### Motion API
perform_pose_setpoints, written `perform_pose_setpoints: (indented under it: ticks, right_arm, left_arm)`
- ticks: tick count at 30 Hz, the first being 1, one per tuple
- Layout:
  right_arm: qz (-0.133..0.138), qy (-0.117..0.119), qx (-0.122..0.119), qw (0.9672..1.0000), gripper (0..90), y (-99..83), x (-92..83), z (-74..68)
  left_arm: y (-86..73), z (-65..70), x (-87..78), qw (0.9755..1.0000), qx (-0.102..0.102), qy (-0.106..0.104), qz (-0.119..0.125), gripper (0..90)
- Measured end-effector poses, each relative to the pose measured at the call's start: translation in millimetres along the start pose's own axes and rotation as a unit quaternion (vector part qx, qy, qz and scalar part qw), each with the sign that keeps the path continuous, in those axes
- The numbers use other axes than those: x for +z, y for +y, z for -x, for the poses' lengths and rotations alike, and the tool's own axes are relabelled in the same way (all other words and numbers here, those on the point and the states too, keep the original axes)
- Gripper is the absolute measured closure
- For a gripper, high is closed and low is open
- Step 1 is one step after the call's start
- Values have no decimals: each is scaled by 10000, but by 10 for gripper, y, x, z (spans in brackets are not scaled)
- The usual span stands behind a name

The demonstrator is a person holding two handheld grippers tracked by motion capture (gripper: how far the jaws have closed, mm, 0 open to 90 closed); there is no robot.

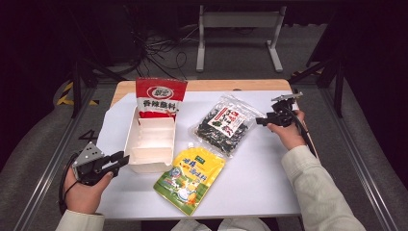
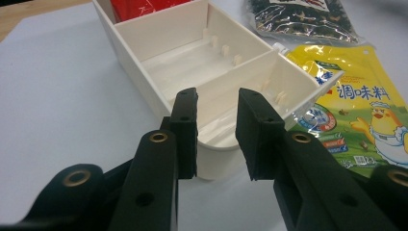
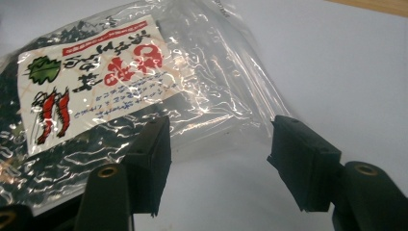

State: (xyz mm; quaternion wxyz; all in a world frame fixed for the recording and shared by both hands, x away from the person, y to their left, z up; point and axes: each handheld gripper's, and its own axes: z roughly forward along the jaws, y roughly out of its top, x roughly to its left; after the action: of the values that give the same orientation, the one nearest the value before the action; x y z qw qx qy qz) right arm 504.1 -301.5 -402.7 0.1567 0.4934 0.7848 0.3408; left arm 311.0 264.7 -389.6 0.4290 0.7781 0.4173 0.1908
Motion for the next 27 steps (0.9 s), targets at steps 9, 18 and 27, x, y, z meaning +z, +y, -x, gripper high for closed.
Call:
perform_pose_setpoints:
  ticks: [9,18,27]
  right_arm:
    - [196,-69,572,9981,350,23,135,107]
    - [228,-146,968,9949,314,6,276,233]
    - [235,-210,1093,9935,307,-15,395,281]
  left_arm:
    - [-88,-2,-39,9999,-49,44,-81,688]
    - [-126,-7,-75,9999,-83,42,-86,684]
    - [-127,3,-83,10000,-51,35,-52,682]
